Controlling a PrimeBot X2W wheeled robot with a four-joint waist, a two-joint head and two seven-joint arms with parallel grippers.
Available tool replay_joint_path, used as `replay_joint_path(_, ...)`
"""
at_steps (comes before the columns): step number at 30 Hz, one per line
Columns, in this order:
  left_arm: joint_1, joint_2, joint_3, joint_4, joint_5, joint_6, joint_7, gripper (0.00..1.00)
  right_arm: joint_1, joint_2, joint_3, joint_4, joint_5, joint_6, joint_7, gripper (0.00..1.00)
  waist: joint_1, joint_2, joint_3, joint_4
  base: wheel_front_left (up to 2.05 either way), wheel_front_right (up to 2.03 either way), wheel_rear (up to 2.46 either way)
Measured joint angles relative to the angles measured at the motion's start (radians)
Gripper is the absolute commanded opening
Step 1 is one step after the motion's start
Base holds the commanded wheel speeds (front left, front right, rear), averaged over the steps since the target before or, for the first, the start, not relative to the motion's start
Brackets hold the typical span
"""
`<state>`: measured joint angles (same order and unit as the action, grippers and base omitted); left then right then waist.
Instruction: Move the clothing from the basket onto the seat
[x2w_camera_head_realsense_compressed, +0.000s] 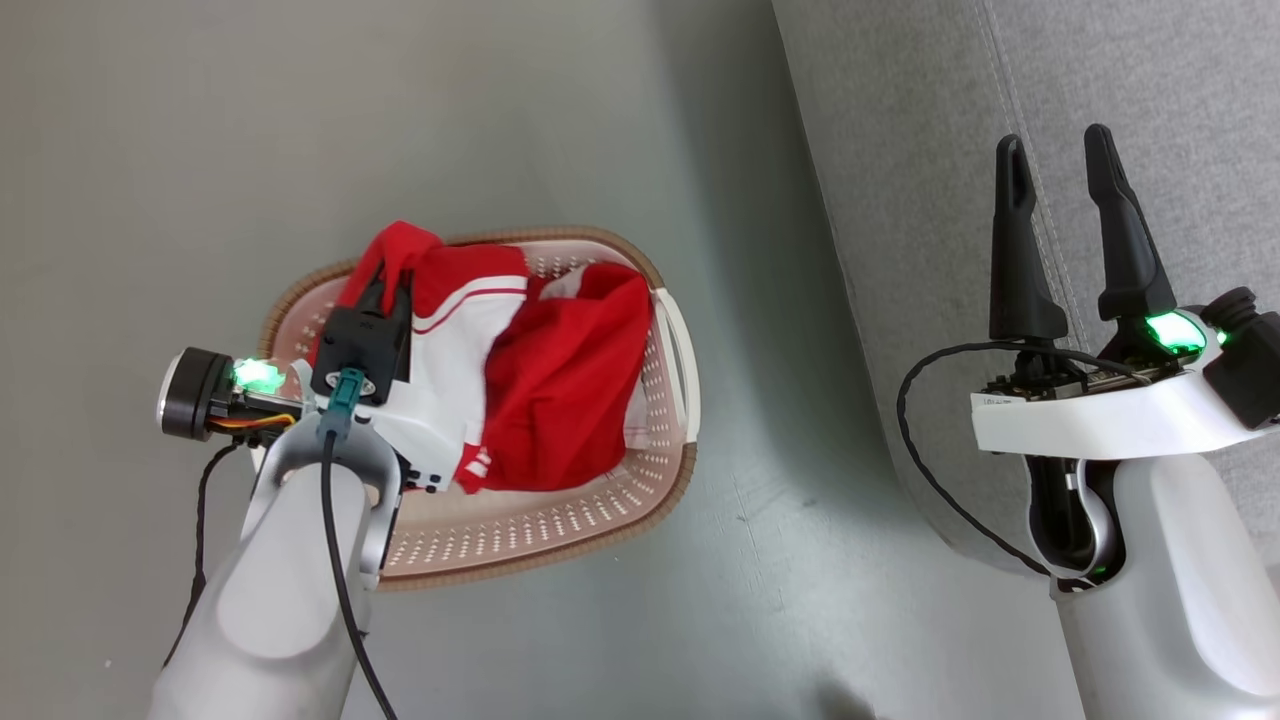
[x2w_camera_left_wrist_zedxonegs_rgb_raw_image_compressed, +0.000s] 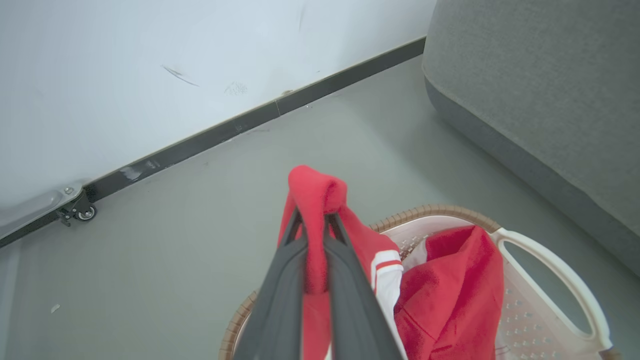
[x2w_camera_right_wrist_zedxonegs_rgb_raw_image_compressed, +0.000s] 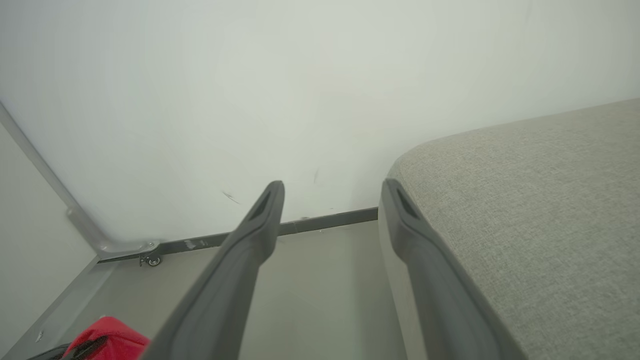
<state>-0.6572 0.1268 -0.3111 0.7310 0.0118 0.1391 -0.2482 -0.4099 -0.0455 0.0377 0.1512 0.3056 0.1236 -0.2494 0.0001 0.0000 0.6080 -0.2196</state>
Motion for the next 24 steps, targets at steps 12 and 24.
replay_joint_path(12,0.075,-0.003,-0.003,-0.22,-0.011,-0.003,-0.001,0.0,0.011,-0.007,0.001,0.026,-0.034,0.0,0.0,1.0,0.0,0.0,-0.095,0.041,0.0,0.0,0.0)
replay_joint_path(24,0.161,0.001,-0.019,-0.411,-0.022,-0.018,-0.004,0.0,0.049,-0.028,0.033,0.061,-0.056,0.0,0.0,1.0,0.0,0.0,-0.21,0.078,0.0,0.0,0.0)
